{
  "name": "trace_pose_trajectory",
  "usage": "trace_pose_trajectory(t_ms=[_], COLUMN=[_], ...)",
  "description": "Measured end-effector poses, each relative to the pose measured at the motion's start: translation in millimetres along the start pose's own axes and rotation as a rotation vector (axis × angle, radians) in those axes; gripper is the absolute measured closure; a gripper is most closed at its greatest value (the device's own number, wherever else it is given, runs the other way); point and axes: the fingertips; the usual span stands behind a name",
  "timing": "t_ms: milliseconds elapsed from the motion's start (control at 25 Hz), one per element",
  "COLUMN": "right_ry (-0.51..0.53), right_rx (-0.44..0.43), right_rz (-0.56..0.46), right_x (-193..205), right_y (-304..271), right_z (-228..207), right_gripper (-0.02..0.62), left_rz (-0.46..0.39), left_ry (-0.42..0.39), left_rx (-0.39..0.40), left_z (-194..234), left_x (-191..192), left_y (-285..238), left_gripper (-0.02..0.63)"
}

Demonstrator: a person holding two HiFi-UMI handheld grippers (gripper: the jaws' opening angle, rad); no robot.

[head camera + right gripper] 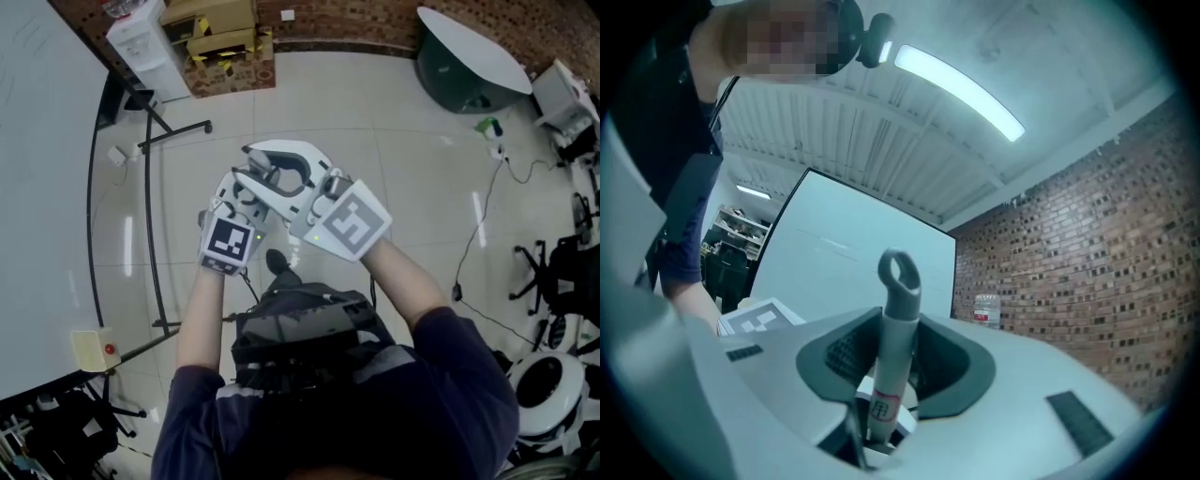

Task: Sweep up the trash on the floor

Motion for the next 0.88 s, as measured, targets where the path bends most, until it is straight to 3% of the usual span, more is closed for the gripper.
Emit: trace_pose_trajectory(t_ms=[400, 680, 880], right_ry=[0.083, -0.023, -0.122], right_rx=[-0.068, -0.089, -0.030], right_rz=[-0.020, 0.028, 0.078], right_x=[-20, -13, 6], right_y=[52, 40, 16], right_z=[88, 129, 151], right_gripper=[0.468, 0.469, 0.479], left_rz=[0.008, 0.032, 0.044], left_ry=[0.012, 0.062, 0.135], left_rx=[-0.026, -0.023, 0.027], left_z=[-72, -85, -89], left_x=[-35, -21, 5], left_y=[55, 98, 132], left_gripper=[0.580, 0.580, 0.580])
Point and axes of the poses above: the fingertips, and each gripper's own axes: y backward along the fingers, z to its left, x out of its underside, and after that the axes turned 9 degrees about -y, right-handed
